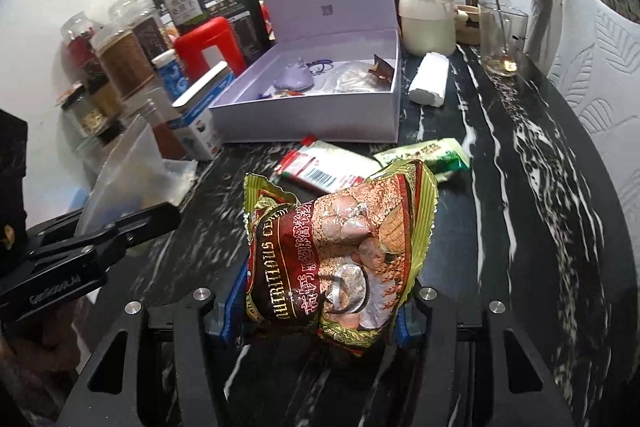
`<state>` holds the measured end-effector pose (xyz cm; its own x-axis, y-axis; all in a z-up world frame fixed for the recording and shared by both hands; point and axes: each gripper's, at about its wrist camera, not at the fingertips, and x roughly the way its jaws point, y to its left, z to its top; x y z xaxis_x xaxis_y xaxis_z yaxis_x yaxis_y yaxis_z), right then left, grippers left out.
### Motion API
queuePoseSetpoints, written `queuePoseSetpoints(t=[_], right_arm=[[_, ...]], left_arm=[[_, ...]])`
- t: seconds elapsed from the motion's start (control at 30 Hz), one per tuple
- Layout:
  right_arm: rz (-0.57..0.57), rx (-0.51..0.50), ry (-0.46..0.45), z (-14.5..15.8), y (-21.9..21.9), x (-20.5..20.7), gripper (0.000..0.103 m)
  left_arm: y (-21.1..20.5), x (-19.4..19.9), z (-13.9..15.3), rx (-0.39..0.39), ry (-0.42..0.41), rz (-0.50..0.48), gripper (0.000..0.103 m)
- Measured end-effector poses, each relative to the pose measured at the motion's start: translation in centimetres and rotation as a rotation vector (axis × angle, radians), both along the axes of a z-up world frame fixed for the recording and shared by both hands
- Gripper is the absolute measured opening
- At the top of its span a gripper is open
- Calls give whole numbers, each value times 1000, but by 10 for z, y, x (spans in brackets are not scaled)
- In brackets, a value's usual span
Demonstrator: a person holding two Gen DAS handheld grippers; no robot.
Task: Organize soft objects
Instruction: 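Lift the zip bag and cereal sachet and carry both toward the lavender box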
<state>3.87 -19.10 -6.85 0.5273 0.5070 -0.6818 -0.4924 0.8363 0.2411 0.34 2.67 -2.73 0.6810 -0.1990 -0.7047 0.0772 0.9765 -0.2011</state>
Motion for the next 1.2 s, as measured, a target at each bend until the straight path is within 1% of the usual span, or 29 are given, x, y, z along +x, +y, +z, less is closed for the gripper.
queuePoseSetpoints(t=[0.2, 0.37, 0.53, 0.67, 0.8, 0.97, 1.2], right_arm=[[14, 19, -12, 10, -2, -25, 55], [43, 45, -44, 26, -2, -40, 55], [68, 66, -96, 48, 0, -46, 55], [85, 102, -126, 66, 3, -40, 55], [107, 111, -158, 81, 8, -33, 55], [129, 131, -190, 102, 12, -19, 55], [127, 145, -244, 132, 16, 12, 55]], left_arm=[[-7, -10, 15, 17, -34, -19, 30], [-10, -14, 30, 25, -69, -28, 30], [-10, -12, 50, 19, -128, -44, 30], [-10, -4, 64, 24, -168, -54, 30], [-10, 5, 81, 38, -216, -59, 30], [-7, 24, 101, 46, -273, -61, 30], [0, 58, 130, 51, -346, -60, 30]])
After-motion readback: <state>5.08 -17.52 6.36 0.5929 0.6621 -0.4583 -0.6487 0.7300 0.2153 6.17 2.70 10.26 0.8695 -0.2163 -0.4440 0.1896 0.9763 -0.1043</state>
